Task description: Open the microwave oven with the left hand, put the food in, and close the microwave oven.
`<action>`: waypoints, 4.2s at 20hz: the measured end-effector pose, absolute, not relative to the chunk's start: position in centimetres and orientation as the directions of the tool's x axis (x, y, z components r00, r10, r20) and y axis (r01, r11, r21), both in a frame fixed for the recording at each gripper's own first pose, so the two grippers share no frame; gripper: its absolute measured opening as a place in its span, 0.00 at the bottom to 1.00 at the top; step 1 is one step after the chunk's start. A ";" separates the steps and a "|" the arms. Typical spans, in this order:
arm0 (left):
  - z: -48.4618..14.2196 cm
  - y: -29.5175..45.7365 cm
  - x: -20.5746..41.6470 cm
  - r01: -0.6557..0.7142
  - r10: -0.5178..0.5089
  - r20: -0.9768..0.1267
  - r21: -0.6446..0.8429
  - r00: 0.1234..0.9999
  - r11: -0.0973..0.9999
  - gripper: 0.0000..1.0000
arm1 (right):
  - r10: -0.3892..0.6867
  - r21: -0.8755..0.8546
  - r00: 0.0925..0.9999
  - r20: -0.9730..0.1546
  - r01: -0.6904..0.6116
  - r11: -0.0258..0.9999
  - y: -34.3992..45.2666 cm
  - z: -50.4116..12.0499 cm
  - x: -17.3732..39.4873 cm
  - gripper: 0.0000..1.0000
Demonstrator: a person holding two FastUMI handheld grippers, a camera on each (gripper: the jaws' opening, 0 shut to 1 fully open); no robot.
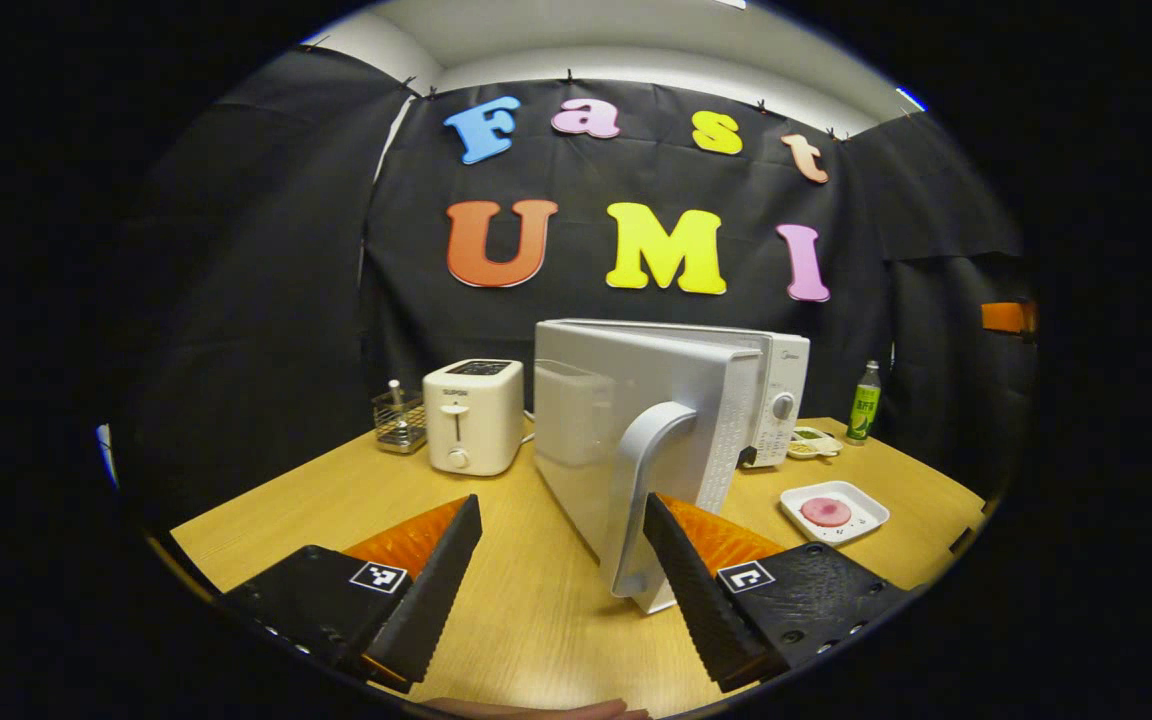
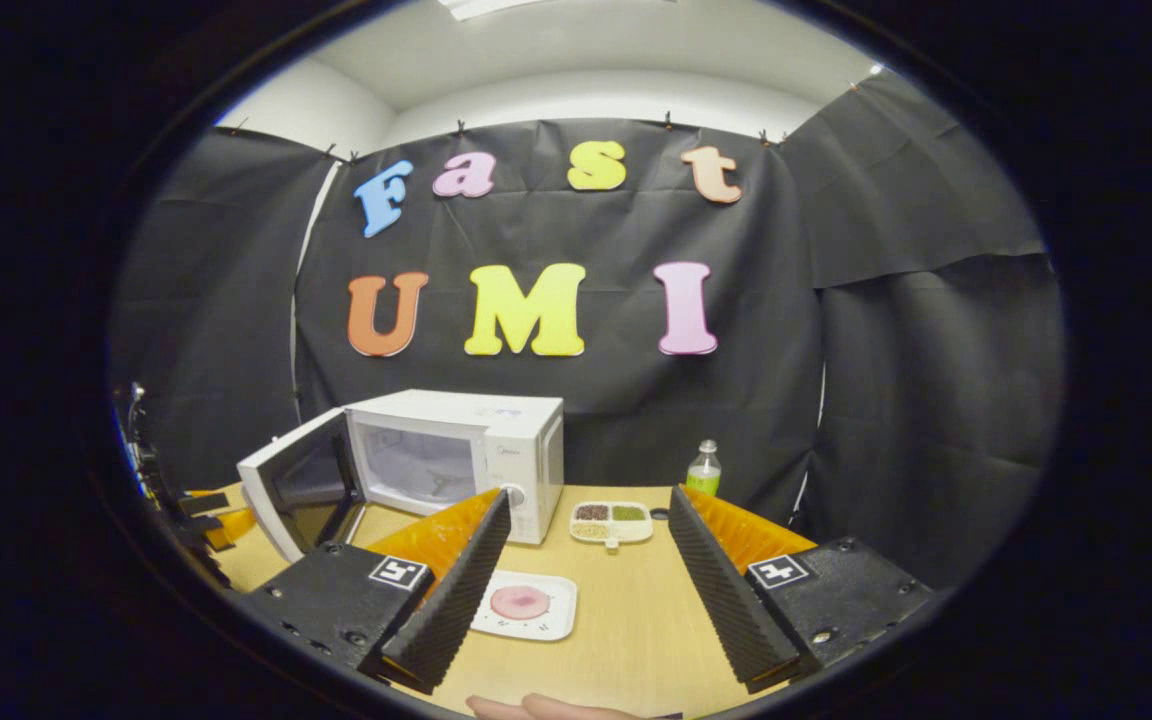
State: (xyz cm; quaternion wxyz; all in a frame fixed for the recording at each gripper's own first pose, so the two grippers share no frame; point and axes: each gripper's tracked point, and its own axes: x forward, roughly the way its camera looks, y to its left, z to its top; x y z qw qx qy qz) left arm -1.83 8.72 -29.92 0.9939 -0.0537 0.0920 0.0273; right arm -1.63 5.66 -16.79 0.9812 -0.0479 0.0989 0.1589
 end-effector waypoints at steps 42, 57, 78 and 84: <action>-13.7 3.3 -3.0 0.036 -0.035 0.007 -0.173 0.999 0.984 0.94 | 0.594 0.601 -0.097 -0.799 -0.089 0.794 11.8 -42.8 4.3 0.04; -19.5 10.8 -4.0 -0.018 0.009 -0.042 -0.232 0.999 0.973 0.94 | 0.672 0.663 0.066 -0.738 -0.119 0.739 28.1 -40.7 4.1 0.04; -20.5 11.2 -6.9 -0.004 0.001 -0.025 -0.122 1.000 0.992 0.94 | 0.338 0.884 0.850 -0.404 0.268 0.384 44.0 -40.4 20.0 0.06; -19.2 10.3 -6.9 0.039 -0.037 0.014 -0.150 0.999 0.988 0.94 | 0.297 0.886 0.876 -0.380 0.252 0.391 46.0 -41.7 21.7 0.07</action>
